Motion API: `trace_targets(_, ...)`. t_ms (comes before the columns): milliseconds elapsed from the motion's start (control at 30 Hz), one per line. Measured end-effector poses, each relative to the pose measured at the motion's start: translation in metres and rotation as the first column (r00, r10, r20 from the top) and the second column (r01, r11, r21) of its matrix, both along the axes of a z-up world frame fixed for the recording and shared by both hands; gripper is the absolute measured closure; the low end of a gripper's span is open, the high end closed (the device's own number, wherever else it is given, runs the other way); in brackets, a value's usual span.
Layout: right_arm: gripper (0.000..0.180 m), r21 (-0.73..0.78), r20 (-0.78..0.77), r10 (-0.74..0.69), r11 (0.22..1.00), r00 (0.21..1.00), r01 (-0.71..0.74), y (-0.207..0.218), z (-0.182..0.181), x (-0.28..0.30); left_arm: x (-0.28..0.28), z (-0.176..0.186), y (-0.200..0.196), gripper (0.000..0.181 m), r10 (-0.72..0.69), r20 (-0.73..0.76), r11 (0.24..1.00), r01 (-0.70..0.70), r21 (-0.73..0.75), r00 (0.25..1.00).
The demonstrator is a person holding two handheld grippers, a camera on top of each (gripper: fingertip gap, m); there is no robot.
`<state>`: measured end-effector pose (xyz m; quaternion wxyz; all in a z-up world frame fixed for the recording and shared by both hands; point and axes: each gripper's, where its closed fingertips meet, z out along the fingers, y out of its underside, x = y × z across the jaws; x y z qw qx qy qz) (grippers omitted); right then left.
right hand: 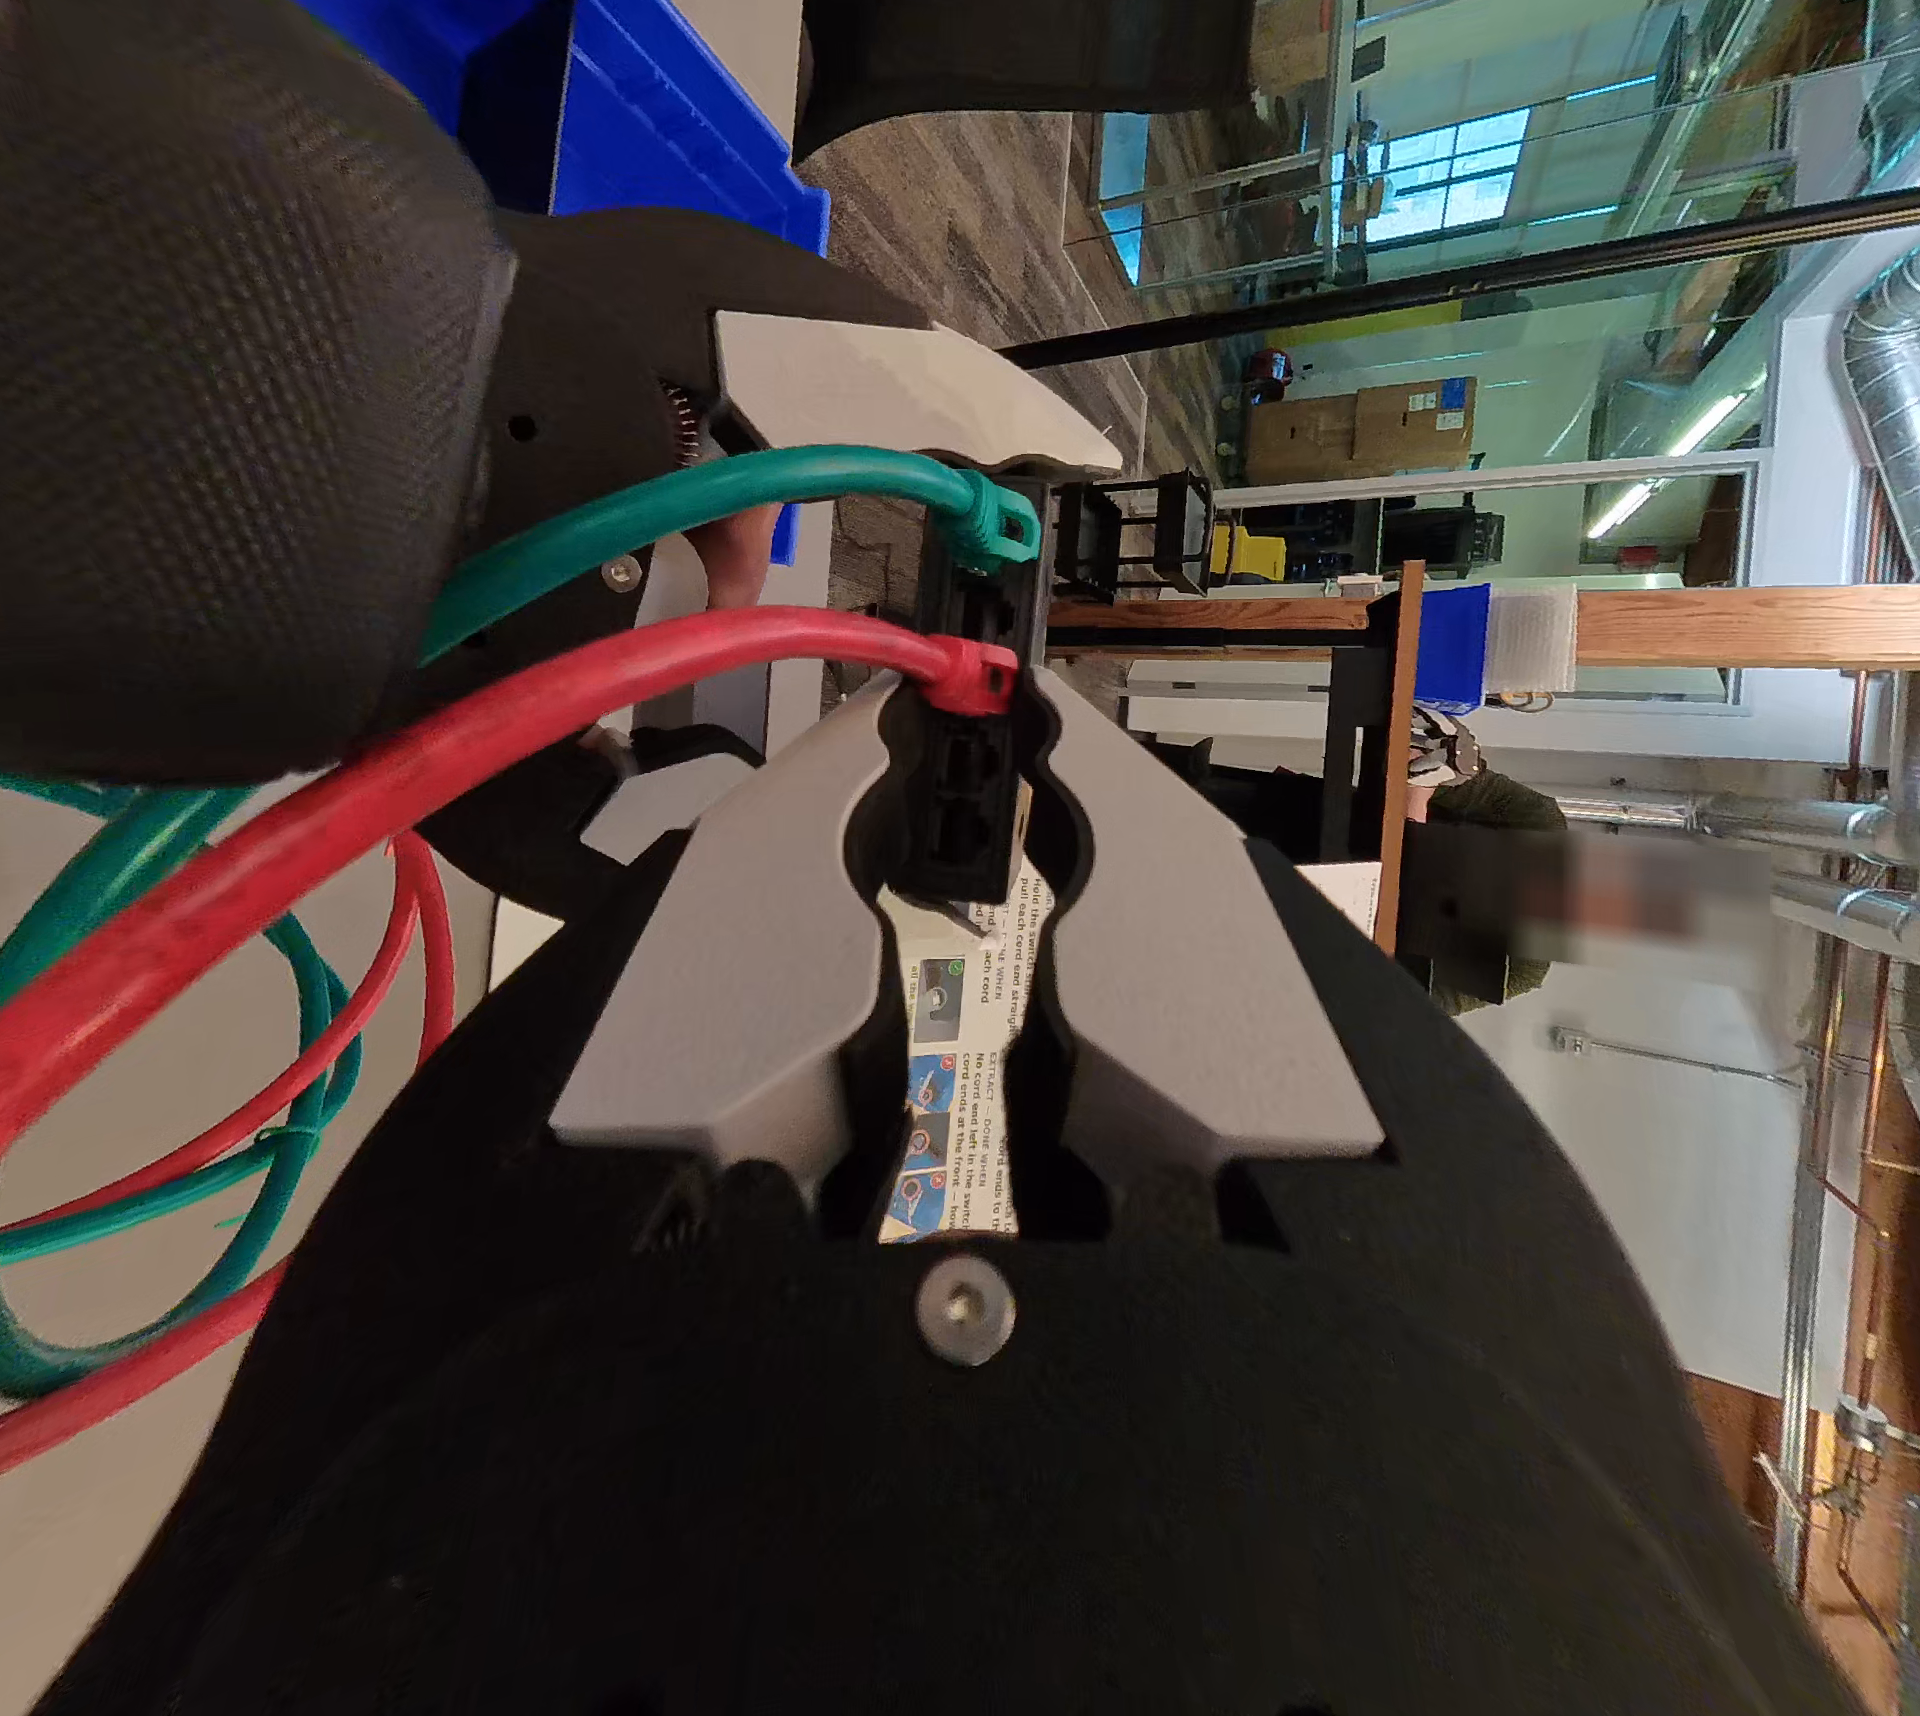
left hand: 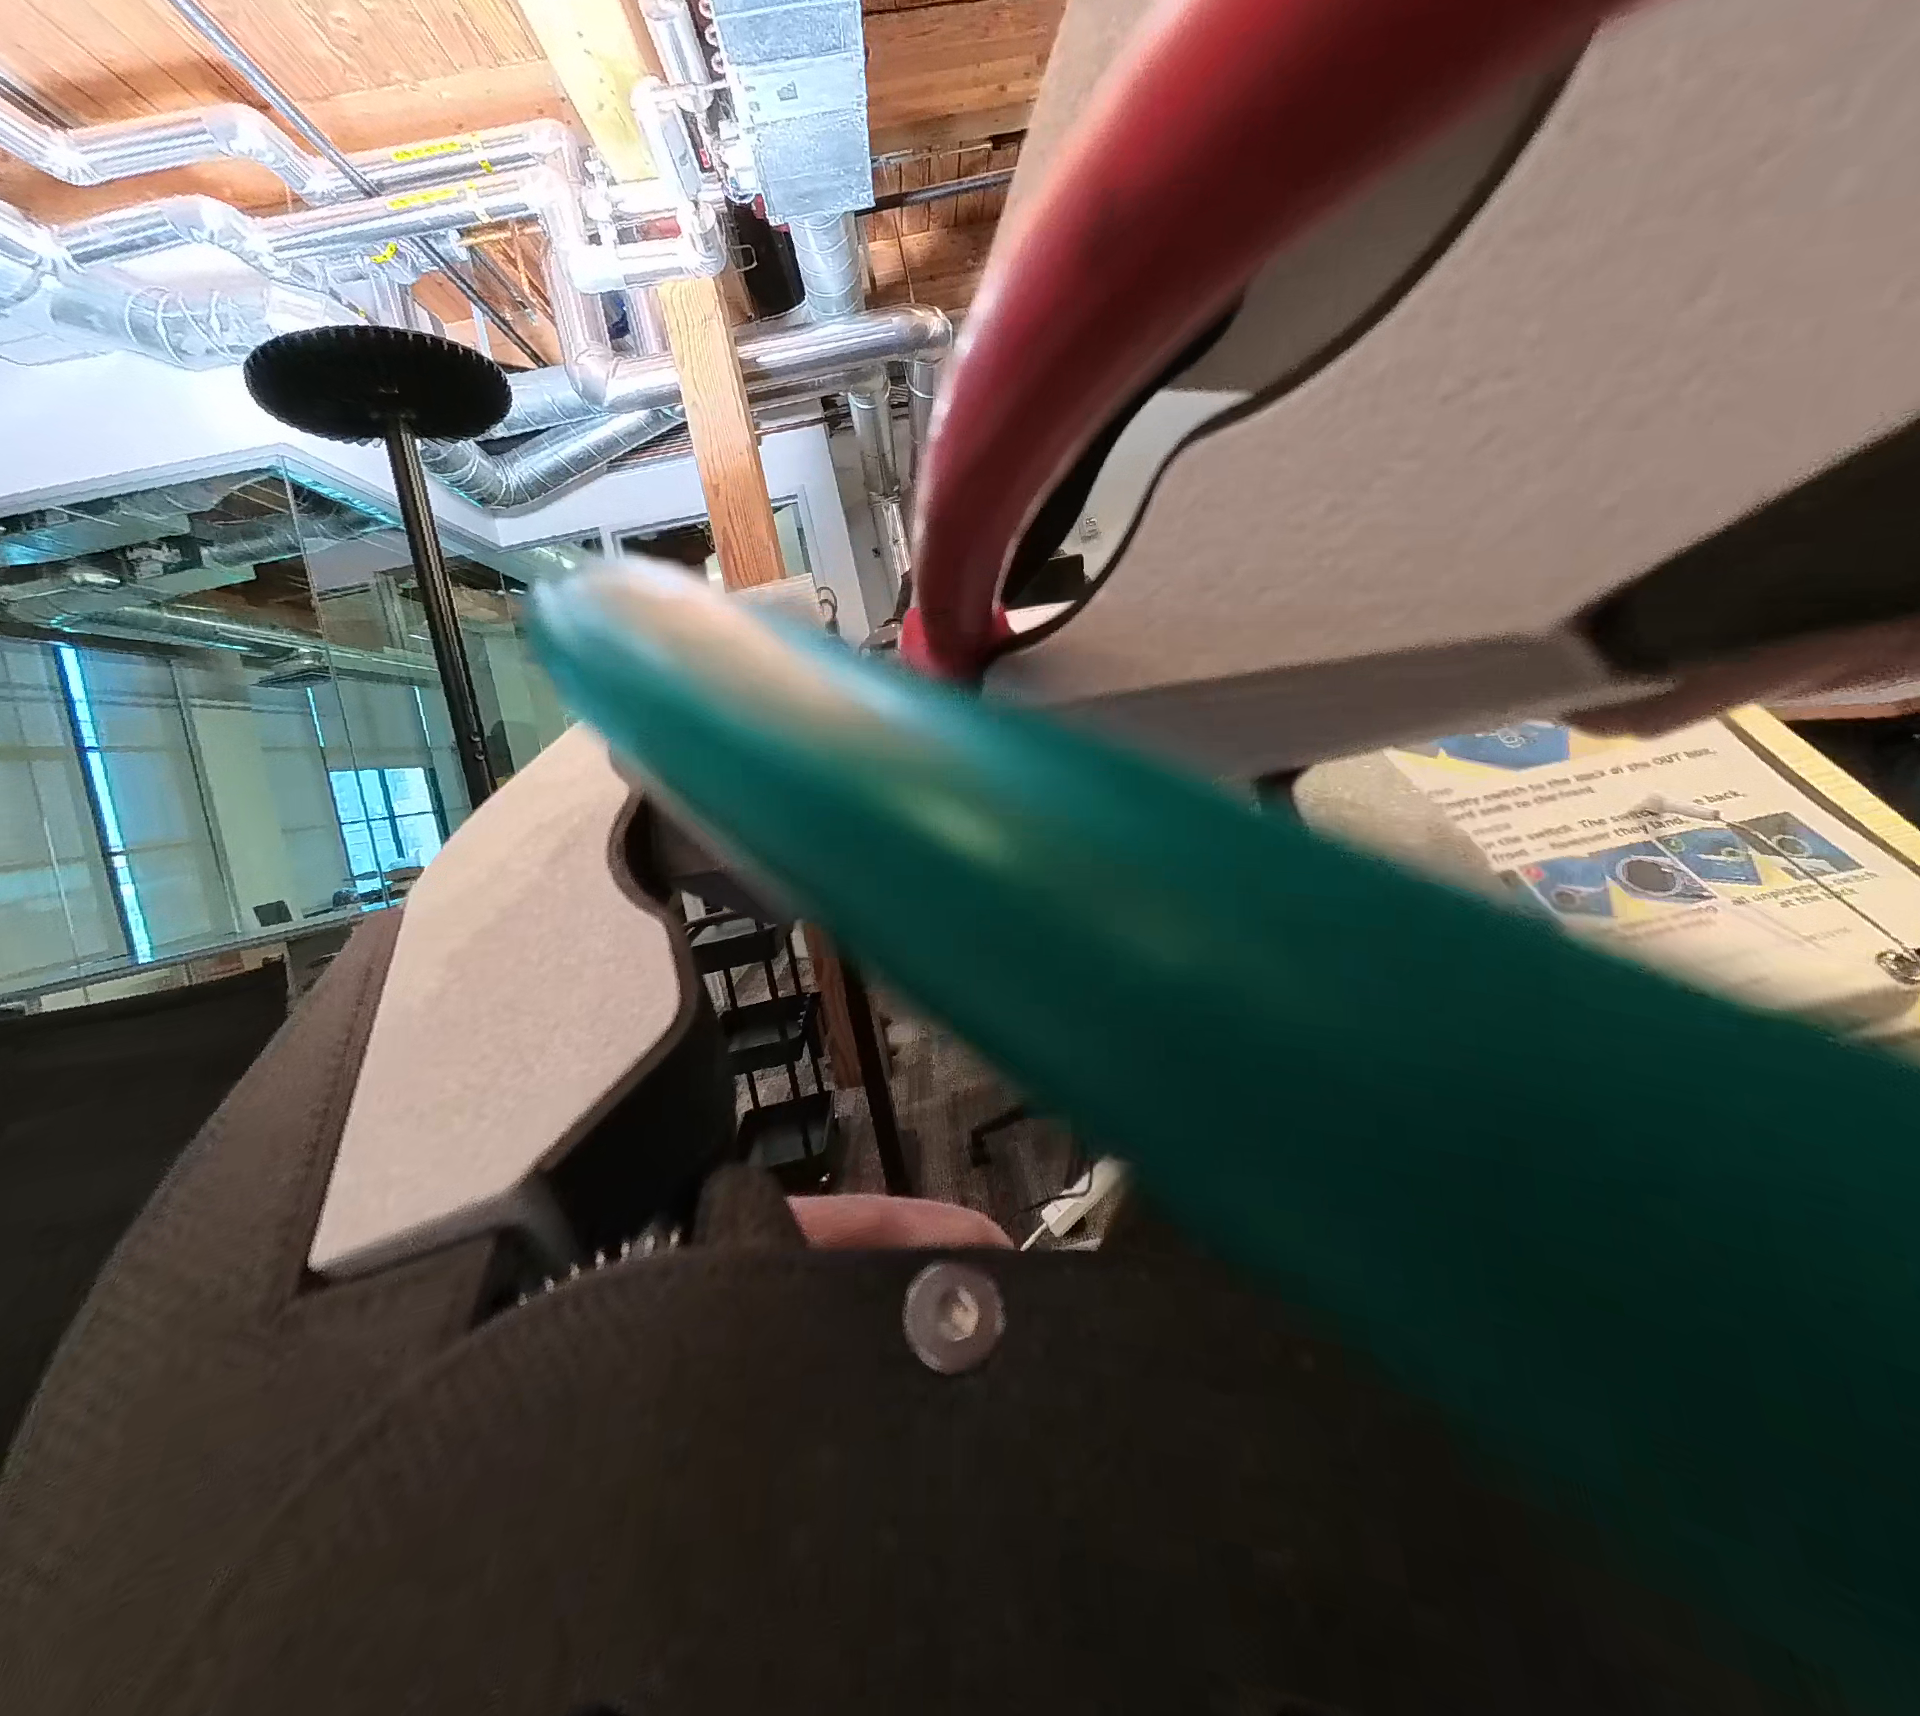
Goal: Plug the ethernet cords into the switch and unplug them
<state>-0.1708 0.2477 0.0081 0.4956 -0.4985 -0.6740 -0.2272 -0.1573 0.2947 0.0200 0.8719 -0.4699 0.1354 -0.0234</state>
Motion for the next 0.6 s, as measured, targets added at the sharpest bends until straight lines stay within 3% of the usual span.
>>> trace_targets(33, 0.165, 0.007, -0.005, -0.001, 1.000, 1.000, 0.001, -0.0002, 0.0001, -0.0004, -0.0003, 0.0002, 0.0000, 0.072, 0.000, 0.002, 1.000, 0.000, 0.000, 1.000)
trace_targets(600, 0.165, 0.092, -0.021, -0.007, 0.996, 1.000, 0.009, 0.0011, 0.0002, -0.0017, -0.0005, -0.0002, 0.0018, 0.070, 0.002, 0.001, 1.000, -0.002, -0.008, 1.000)
